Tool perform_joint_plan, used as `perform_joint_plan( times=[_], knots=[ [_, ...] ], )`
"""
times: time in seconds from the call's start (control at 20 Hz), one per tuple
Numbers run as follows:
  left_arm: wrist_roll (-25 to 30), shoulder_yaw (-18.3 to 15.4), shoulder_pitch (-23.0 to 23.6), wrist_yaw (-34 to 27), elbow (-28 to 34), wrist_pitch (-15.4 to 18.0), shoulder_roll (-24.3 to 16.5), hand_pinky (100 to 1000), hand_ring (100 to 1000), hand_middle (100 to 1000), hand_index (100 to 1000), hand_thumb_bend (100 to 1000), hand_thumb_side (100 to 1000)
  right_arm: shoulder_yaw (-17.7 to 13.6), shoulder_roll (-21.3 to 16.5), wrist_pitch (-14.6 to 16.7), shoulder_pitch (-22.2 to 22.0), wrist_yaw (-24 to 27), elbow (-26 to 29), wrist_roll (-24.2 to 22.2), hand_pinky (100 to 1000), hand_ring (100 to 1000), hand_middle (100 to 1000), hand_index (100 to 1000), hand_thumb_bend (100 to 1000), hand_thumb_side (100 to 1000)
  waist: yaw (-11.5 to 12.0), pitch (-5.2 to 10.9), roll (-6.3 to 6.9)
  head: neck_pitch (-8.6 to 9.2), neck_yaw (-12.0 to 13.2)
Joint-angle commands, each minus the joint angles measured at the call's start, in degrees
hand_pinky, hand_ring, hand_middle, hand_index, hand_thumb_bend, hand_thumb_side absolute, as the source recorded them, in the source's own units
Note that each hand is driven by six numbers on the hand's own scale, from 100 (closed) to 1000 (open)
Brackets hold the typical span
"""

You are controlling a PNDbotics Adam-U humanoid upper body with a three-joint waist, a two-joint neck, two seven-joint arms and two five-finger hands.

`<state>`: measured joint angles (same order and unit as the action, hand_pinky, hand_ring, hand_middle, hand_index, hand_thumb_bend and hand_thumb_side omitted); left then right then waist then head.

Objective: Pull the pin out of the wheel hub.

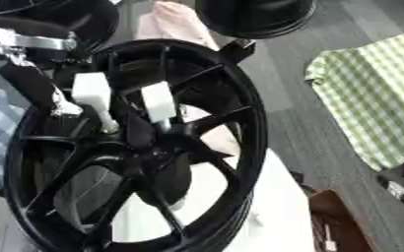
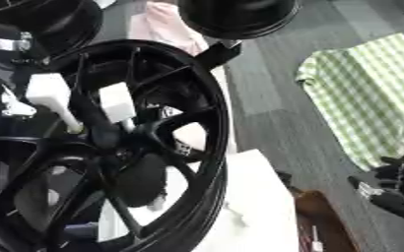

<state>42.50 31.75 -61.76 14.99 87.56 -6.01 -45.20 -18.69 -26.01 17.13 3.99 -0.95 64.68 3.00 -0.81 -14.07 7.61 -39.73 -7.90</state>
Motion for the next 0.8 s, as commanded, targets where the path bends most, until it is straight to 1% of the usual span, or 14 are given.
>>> perform_joint_plan(
  times=[0.05, 0.2, 0.3, 0.4, 0.55, 0.8],
  knots=[
    [-3.4, -4.1, -0.2, -1.8, 3.7, -0.1, -3.8, 519, 420, 220, 401, 100, 261, -0.6, -2.0, 0.1, 0.1, 0.1, 1.0, 0.0, 656, 679, 602, 788, 648, 160, 0.2, 0.98, -0.49, -0.01, 0.1],
    [-6.6, -7.2, 0.8, -3.0, 6.4, -0.5, -5.1, 512, 409, 203, 392, 100, 249, -0.6, -2.1, 0.1, 0.0, 0.1, 0.9, 0.0, 656, 679, 602, 788, 648, 160, 0.3, 1.03, -0.50, 0.09, 0.1],
    [-9.9, -10.5, 2.1, -3.7, 7.7, -1.0, -6.1, 504, 400, 191, 390, 100, 238, -0.7, -2.0, 0.1, 0.0, 0.1, 0.9, 0.1, 656, 679, 602, 788, 648, 160, 0.4, 1.00, -0.53, 0.10, 0.1],
    [-14.2, -14.5, 4.3, -4.5, 7.9, -1.7, -7.5, 498, 391, 178, 387, 100, 231, -0.7, -2.0, 0.1, 0.0, 0.2, 0.9, 0.2, 656, 679, 602, 788, 648, 160, 0.5, 0.91, -0.53, 0.06, -0.1],
    [-21.2, -21.4, 8.7, -5.6, 5.1, -3.0, -9.1, 488, 377, 159, 386, 100, 241, -0.8, -2.0, 0.2, 0.1, 0.3, 0.9, 0.3, 656, 679, 602, 788, 648, 160, 0.7, 0.73, -0.63, -0.07, 0.0],
    [-31.7, -32.9, 17.2, -7.6, -3.8, -4.8, -10.3, 481, 366, 142, 390, 100, 262, -1.1, -1.7, 0.2, 0.0, 0.7, 0.8, 0.7, 656, 679, 602, 788, 648, 159, 1.1, 0.48, -1.00, -0.19, -0.1]
  ],
)
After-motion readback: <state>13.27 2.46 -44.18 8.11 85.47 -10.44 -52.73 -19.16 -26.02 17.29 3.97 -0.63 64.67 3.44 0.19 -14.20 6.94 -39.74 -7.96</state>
